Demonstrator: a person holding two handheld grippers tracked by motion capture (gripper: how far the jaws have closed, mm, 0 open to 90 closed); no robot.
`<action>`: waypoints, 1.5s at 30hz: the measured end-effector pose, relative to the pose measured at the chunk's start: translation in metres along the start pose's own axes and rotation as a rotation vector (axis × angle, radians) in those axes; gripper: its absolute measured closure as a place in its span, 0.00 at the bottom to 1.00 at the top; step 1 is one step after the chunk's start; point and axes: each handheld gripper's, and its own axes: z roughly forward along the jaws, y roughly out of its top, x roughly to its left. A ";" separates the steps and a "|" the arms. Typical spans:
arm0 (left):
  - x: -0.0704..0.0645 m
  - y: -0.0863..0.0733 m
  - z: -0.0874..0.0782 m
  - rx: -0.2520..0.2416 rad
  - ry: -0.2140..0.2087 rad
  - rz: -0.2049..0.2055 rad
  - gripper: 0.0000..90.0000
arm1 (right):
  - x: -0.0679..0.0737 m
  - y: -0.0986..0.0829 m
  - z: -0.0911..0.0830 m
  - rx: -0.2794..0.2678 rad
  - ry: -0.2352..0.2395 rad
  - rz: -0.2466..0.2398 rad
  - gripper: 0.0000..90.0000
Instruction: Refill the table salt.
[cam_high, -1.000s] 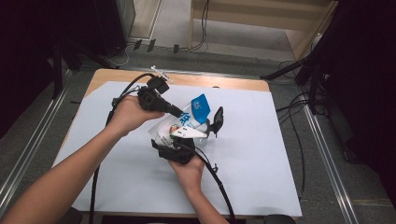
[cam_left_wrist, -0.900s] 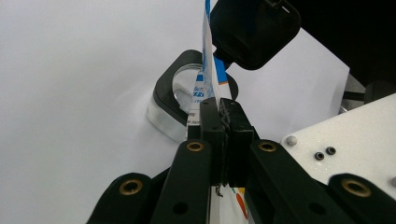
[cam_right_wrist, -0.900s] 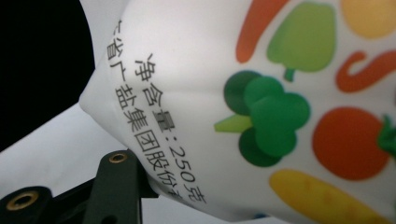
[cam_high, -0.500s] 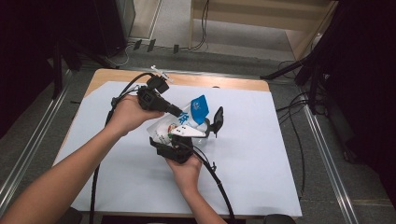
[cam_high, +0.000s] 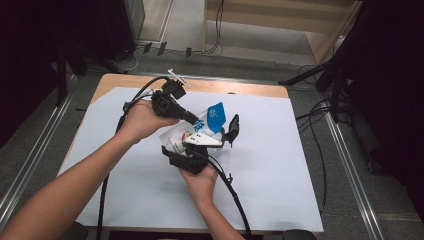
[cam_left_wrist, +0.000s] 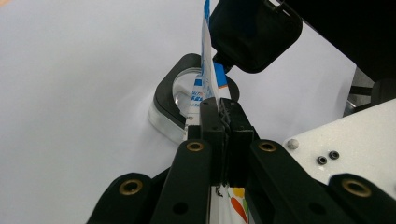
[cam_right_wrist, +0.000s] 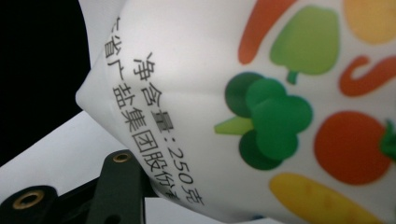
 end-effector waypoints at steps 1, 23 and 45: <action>0.000 0.000 0.000 -0.001 -0.002 -0.002 1.00 | 0.000 0.000 0.000 0.000 -0.005 -0.012 0.56; 0.000 -0.005 -0.002 -0.023 -0.012 -0.005 0.98 | 0.001 0.001 -0.001 -0.019 0.028 0.033 0.59; -0.003 -0.001 -0.001 -0.014 -0.001 0.004 1.00 | -0.002 0.004 -0.005 -0.030 0.052 0.084 0.59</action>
